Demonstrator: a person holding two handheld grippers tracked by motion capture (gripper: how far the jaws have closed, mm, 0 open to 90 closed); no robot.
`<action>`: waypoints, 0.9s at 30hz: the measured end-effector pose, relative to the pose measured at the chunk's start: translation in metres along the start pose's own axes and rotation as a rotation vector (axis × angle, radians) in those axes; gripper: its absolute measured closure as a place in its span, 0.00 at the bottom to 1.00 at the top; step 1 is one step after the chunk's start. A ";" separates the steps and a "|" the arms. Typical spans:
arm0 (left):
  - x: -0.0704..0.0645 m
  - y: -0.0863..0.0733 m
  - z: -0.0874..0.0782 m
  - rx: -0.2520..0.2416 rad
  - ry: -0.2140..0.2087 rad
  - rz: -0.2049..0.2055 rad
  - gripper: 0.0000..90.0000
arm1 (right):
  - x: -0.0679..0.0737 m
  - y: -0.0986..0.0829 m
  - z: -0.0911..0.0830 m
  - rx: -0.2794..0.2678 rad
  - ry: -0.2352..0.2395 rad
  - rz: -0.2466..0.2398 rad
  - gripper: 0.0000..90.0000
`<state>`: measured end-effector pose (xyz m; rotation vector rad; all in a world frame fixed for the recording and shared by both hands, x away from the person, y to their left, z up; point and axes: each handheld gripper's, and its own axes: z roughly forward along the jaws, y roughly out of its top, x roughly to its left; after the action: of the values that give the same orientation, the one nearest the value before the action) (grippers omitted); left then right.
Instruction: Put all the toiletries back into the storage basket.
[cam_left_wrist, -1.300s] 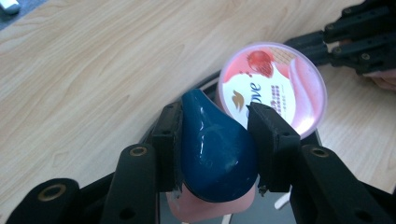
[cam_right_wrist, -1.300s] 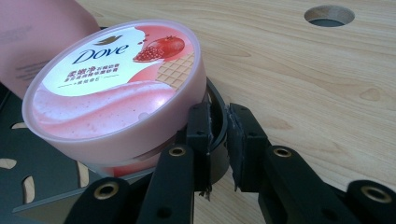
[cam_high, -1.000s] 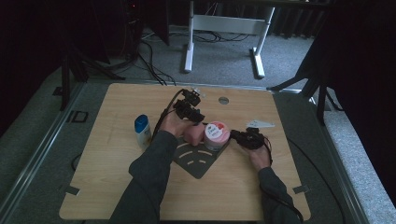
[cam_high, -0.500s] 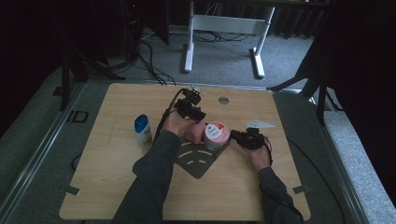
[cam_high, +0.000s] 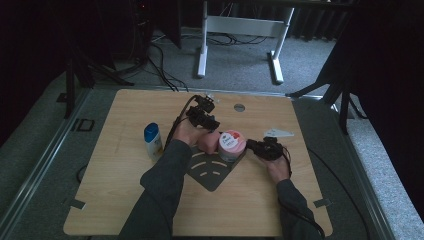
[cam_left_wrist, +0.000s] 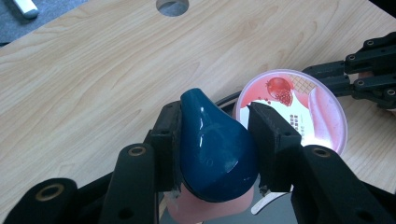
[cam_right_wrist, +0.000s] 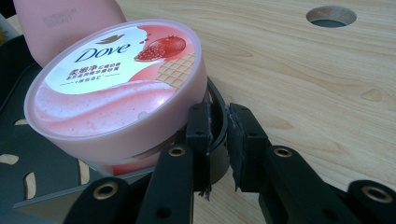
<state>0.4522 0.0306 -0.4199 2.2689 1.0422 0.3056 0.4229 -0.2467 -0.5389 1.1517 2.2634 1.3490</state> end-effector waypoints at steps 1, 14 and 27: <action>-0.001 -0.001 0.000 0.011 0.005 0.010 0.62 | 0.000 0.000 0.000 0.000 0.000 -0.001 0.88; -0.003 -0.013 -0.012 0.027 -0.012 0.027 0.48 | 0.000 0.001 0.000 0.004 0.001 -0.004 0.88; -0.002 -0.027 -0.019 0.040 -0.012 0.056 0.50 | 0.000 0.001 0.000 0.005 0.001 -0.005 0.88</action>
<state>0.4260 0.0513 -0.4216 2.3357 0.9884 0.2970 0.4235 -0.2468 -0.5384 1.1468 2.2707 1.3431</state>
